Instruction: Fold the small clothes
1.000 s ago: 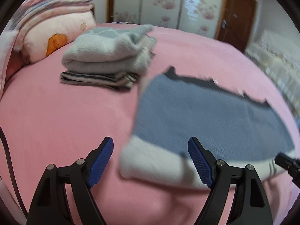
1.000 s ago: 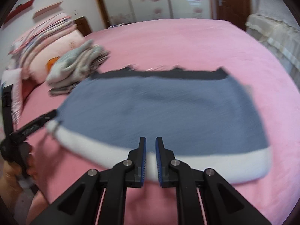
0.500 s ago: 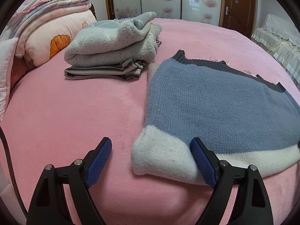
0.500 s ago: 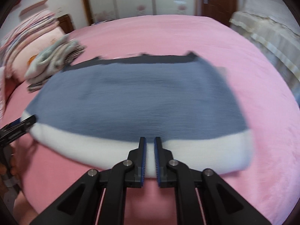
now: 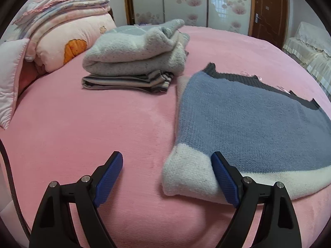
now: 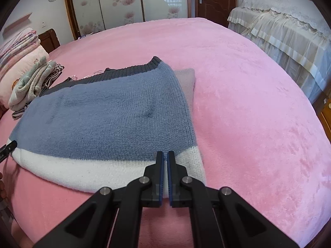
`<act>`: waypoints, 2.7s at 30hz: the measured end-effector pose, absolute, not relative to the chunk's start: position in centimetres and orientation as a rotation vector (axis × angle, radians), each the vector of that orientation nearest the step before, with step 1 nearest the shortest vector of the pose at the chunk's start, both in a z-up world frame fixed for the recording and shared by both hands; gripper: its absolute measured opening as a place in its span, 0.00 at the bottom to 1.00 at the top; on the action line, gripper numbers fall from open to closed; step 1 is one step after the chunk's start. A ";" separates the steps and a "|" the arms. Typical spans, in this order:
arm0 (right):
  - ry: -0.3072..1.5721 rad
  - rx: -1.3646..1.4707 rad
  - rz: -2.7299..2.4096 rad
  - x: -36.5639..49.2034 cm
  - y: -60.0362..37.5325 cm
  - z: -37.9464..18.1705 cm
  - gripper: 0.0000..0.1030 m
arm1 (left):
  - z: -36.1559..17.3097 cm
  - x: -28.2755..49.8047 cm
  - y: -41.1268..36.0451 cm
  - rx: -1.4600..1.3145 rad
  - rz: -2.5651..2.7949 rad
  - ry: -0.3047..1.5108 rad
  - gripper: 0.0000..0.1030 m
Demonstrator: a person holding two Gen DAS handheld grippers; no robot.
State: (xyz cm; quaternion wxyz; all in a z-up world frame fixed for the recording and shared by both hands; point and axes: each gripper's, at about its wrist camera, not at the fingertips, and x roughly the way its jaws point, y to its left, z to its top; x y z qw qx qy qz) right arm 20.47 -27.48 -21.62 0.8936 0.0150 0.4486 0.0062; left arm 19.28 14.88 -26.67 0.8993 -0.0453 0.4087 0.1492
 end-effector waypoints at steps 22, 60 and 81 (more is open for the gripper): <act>0.926 0.028 -0.002 19.5 -26.7 -21.5 0.03 | -27.3 19.3 16.1 -0.178 0.297 0.905 0.93; 0.789 0.063 0.216 17.3 -14.9 -13.7 0.34 | -26.9 14.2 16.3 -0.682 0.071 0.966 0.98; 0.808 0.094 0.234 19.6 -12.9 -16.9 0.34 | -30.9 19.6 16.5 -0.915 -0.010 0.756 0.99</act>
